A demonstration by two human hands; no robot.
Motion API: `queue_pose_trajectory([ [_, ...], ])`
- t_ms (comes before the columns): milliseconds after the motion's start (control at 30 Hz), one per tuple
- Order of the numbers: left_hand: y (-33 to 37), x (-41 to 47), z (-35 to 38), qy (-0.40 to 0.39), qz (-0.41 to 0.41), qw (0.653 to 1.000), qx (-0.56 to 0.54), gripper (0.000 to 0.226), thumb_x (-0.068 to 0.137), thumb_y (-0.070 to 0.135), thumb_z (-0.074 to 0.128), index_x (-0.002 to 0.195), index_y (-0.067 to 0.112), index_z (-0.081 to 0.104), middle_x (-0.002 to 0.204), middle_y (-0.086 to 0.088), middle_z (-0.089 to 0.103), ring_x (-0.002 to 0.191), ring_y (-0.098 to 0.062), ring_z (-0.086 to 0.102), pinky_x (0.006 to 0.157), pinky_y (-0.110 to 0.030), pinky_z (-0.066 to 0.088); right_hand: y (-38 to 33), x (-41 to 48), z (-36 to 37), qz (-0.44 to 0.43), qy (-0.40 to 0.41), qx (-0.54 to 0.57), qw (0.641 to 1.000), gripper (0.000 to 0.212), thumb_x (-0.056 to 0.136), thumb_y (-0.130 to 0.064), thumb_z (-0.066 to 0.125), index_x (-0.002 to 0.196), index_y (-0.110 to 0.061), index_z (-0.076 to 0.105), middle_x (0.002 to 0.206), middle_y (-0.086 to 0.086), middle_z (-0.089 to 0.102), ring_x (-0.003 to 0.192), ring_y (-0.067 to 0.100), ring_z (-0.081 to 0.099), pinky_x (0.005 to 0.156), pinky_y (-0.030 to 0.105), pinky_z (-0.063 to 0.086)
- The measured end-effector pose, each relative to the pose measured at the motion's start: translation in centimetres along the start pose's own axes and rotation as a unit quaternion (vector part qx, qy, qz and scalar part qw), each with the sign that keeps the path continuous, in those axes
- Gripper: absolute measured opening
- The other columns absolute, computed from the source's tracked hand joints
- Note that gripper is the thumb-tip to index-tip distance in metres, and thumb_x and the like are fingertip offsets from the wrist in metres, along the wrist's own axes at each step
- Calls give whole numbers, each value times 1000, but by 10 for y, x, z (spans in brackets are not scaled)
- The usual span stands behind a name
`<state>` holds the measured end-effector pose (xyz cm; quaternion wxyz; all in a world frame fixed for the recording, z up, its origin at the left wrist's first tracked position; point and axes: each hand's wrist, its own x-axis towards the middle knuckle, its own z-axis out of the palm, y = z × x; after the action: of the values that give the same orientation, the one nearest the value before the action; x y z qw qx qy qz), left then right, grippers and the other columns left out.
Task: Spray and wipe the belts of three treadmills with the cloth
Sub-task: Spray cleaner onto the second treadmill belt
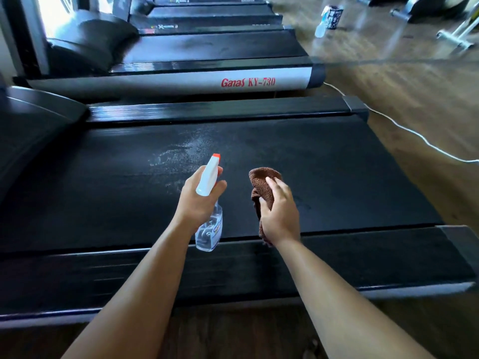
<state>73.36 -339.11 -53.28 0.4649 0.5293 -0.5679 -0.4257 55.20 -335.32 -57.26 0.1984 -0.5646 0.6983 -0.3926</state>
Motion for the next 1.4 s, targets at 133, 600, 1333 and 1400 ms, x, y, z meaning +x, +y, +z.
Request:
queue_pose_trajectory([
  [133,19,-32,-10,3,7,1000,-1,20,77,28,71,96,30,68,87,8,67,76,-17,59,84,-53,52,-14,-31,-23,-6,18,-7,1000,51,95,-18,60,144,-19,48,151,-3,41,136,17,42,111,30,32],
  [600,60,-108,-44,-1,59,998,-8,19,77,26,70,96,25,67,84,9,65,74,-13,57,77,-42,50,-64,-106,-50,-46,47,3,998,51,96,-20,58,145,-23,46,152,-6,39,134,17,44,111,32,36],
  [1333,-19,-97,-98,74,-19,997,-16,12,86,10,72,96,11,66,79,1,64,65,-15,57,69,-39,51,-41,-93,77,-51,-78,9,996,52,94,-20,62,144,-20,49,151,-1,41,138,18,40,115,31,32],
  [1400,-28,-92,-103,86,-25,996,-23,11,86,9,72,96,7,66,79,0,63,64,-15,56,66,-33,51,-38,-88,95,-49,-92,3,995,52,95,-20,62,144,-19,48,151,-1,41,138,19,40,115,31,32],
])
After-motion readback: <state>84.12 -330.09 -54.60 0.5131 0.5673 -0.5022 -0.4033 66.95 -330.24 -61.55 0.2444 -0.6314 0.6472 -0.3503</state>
